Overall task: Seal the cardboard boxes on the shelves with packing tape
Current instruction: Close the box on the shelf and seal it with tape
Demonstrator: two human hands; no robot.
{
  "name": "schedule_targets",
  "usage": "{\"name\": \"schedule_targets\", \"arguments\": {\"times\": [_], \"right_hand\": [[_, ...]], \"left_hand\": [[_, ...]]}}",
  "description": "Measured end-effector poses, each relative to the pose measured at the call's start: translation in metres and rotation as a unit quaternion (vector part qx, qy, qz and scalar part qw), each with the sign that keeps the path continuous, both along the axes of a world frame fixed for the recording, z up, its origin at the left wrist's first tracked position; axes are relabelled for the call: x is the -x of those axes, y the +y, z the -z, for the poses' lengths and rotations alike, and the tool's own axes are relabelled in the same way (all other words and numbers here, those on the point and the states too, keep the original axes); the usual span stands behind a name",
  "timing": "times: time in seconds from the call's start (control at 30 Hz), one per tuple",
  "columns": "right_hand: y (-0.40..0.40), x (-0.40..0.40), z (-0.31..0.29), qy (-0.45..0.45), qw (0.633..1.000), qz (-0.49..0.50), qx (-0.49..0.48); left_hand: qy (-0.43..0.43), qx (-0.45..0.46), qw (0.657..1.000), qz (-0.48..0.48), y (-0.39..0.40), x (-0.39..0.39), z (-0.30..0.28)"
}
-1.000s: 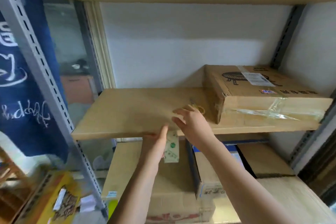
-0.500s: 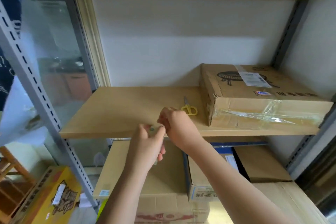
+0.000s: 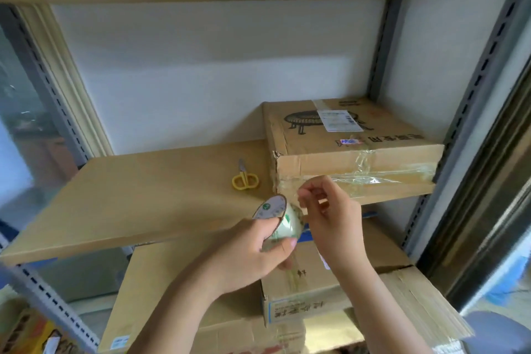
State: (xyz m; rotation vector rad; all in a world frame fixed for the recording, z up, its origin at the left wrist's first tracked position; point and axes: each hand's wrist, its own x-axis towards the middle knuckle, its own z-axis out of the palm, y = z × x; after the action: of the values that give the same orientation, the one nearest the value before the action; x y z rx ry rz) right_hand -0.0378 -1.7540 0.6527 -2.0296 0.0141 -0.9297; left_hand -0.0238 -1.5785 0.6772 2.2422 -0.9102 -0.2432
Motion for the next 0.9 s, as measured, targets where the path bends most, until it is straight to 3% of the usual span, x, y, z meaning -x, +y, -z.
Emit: {"name": "schedule_targets", "arguments": {"times": [0.13, 0.3, 0.53, 0.67, 0.9], "right_hand": [[-0.024, 0.001, -0.011, -0.020, 0.998, 0.011, 0.065], [-0.054, 0.003, -0.032, -0.037, 0.987, 0.053, 0.150], [-0.090, 0.020, -0.038, -0.003, 0.979, 0.110, 0.173], [-0.104, 0.024, -0.039, 0.044, 0.979, 0.095, 0.176], [-0.131, 0.035, -0.057, 0.033, 0.963, 0.104, 0.246]], "left_hand": [[0.121, 0.140, 0.982, 0.043, -0.024, 0.004, 0.009], [0.124, 0.247, 0.960, 0.036, -0.063, 0.006, 0.019], [0.185, 0.277, 0.943, 0.021, -0.107, 0.020, 0.041], [0.197, 0.238, 0.948, 0.080, -0.112, 0.031, 0.054], [0.162, 0.232, 0.955, 0.084, -0.140, 0.041, 0.057]]}}
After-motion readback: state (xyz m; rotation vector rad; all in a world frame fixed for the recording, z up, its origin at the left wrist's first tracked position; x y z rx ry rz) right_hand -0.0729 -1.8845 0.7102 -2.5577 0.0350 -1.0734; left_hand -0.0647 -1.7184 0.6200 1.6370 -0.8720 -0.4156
